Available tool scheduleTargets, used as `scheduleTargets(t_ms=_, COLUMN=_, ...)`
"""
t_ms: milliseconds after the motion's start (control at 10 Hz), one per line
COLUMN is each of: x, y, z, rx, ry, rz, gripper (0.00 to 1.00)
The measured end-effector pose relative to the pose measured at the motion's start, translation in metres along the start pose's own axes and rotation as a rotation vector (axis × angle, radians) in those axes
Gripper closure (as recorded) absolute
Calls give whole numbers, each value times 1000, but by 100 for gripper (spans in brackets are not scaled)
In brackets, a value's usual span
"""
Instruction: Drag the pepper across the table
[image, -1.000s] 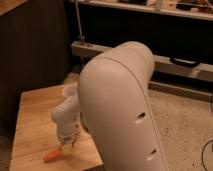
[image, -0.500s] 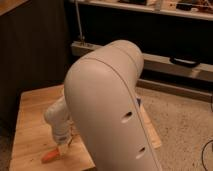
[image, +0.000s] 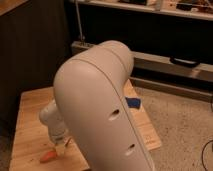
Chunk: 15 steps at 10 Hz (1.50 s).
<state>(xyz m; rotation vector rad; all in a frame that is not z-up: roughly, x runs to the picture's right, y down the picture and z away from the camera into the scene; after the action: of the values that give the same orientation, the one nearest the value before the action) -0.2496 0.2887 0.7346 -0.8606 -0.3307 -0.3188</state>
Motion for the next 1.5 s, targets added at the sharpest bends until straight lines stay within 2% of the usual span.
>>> scheduleTargets(t_ms=800, x=-25, y=-13, z=10, rx=-11, ry=-4, rz=-60, gripper=85)
scheduleTargets(t_ms=1200, x=-31, y=-21, z=16, rx=-24, ry=-1, rz=-86, gripper=85)
scheduleTargets(t_ms=1500, x=-35, y=-23, z=13, rx=-16, ry=5, rz=-106, gripper=85)
